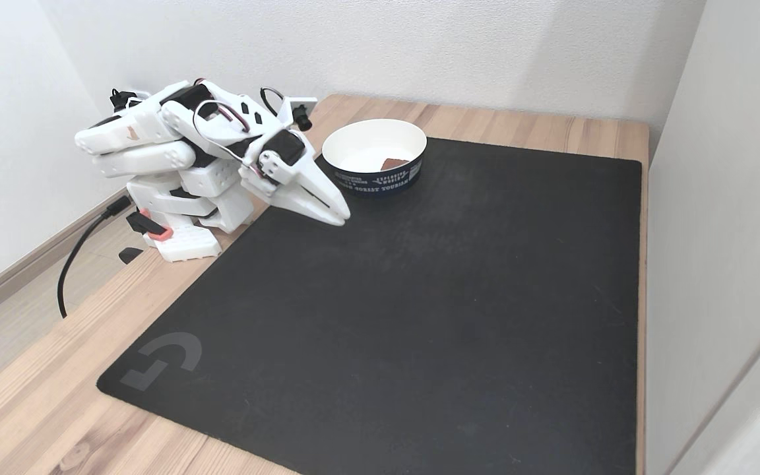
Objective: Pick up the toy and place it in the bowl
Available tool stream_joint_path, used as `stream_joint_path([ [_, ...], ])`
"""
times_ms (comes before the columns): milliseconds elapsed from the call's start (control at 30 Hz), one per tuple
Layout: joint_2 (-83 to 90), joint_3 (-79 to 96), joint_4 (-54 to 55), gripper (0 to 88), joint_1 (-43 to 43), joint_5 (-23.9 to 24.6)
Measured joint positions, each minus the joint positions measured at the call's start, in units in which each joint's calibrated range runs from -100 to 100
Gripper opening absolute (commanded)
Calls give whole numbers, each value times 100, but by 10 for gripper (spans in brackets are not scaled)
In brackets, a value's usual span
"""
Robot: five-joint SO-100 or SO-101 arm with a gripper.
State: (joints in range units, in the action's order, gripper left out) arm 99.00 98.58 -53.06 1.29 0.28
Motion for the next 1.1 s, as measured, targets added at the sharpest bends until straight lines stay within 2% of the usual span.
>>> stream_joint_path([
  [233, 0, 0, -17, 24, 250, 0],
  [600, 0, 9, -17, 25, -108, 0],
  [1100, 0, 9, -17, 25, -58, 0],
])
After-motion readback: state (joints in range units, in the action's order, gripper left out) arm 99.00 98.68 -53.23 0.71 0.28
